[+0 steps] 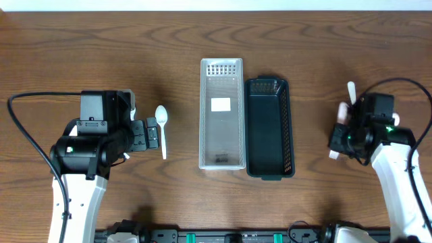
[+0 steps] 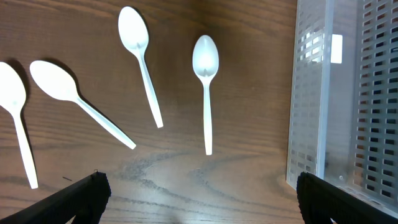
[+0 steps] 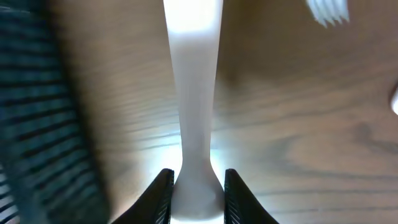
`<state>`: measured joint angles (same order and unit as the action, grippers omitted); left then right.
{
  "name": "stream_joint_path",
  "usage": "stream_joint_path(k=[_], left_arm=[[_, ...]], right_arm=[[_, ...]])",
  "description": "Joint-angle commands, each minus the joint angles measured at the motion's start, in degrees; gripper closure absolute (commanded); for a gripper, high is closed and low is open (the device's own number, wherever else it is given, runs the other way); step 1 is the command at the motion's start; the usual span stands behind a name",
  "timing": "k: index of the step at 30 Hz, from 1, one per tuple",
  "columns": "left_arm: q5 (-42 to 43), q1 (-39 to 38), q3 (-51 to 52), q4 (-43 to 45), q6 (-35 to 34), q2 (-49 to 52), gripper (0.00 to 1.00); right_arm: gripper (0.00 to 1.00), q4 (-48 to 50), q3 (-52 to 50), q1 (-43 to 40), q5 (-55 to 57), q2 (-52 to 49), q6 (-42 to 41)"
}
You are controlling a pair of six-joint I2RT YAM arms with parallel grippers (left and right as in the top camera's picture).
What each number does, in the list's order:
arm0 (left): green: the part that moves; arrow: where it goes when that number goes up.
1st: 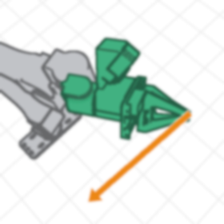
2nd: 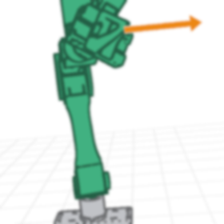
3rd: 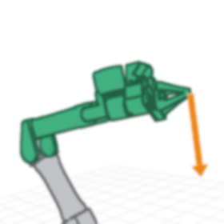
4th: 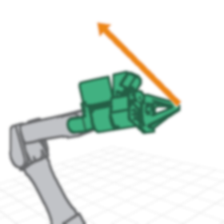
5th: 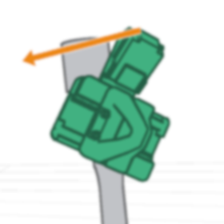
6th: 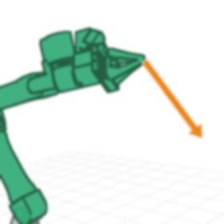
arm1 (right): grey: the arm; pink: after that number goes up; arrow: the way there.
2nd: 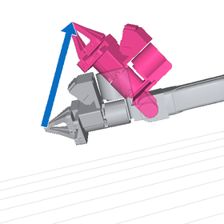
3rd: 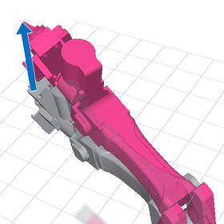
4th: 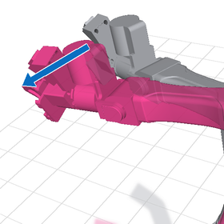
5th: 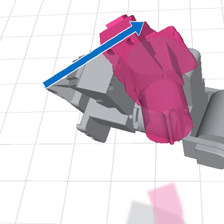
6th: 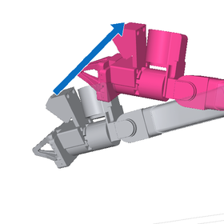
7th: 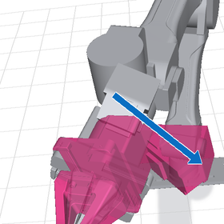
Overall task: Pack container
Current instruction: 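Carry the fork left and drop it into the dark green basket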
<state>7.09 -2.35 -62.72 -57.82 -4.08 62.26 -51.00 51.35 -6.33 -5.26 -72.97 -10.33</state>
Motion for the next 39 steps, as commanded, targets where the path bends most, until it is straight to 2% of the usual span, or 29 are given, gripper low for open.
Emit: stream_joint_path(k=[1,5,9,14,21,29,30,32,34,37,39], left_arm=[[-0.7,-0.1,-1.0,0.0,-0.1,-0.1,0.02],[-0.7,-0.1,-1.0,0.0,-0.1,-0.1,0.02],[-0.7,-0.1,-1.0,0.0,-0.1,-0.1,0.02],[-0.7,-0.1,-1.0,0.0,-0.1,-0.1,0.02],[-0.7,-0.1,-1.0,0.0,-0.1,-0.1,0.02],[-0.7,-0.1,-1.0,0.0,-0.1,-0.1,0.02],[-0.7,-0.1,-1.0,0.0,-0.1,-0.1,0.02],[-0.7,-0.1,-1.0,0.0,-0.1,-0.1,0.02],[-0.7,-0.1,-1.0,0.0,-0.1,-0.1,0.02],[-0.7,-0.1,-1.0,0.0,-0.1,-0.1,0.02],[-0.7,-0.1,-1.0,0.0,-0.1,-0.1,0.02]], right_arm=[[0.99,-3.1,6.7,6.7,-2.7,1.6,-2.9],[0.99,-4.9,12.7,16.4,-2.7,1.2,-7.6],[0.98,-3.9,13.8,23.5,0.0,-0.3,-12.0],[0.99,-4.1,13.8,29.2,3.5,-6.8,-12.4],[0.99,-2.0,13.8,30.9,4.7,-17.0,-12.8],[0.98,1.5,13.8,30.9,5.2,-23.9,-12.5],[0.95,1.7,13.8,30.9,5.2,-24.4,-12.2],[0.81,1.9,13.8,30.9,5.2,-24.9,-11.7],[0.79,2.2,13.8,30.9,5.2,-25.0,-11.7],[0.64,3.1,13.8,30.9,5.1,-24.9,-11.7],[0.60,3.4,14.3,30.9,5.0,-24.8,-11.6]])
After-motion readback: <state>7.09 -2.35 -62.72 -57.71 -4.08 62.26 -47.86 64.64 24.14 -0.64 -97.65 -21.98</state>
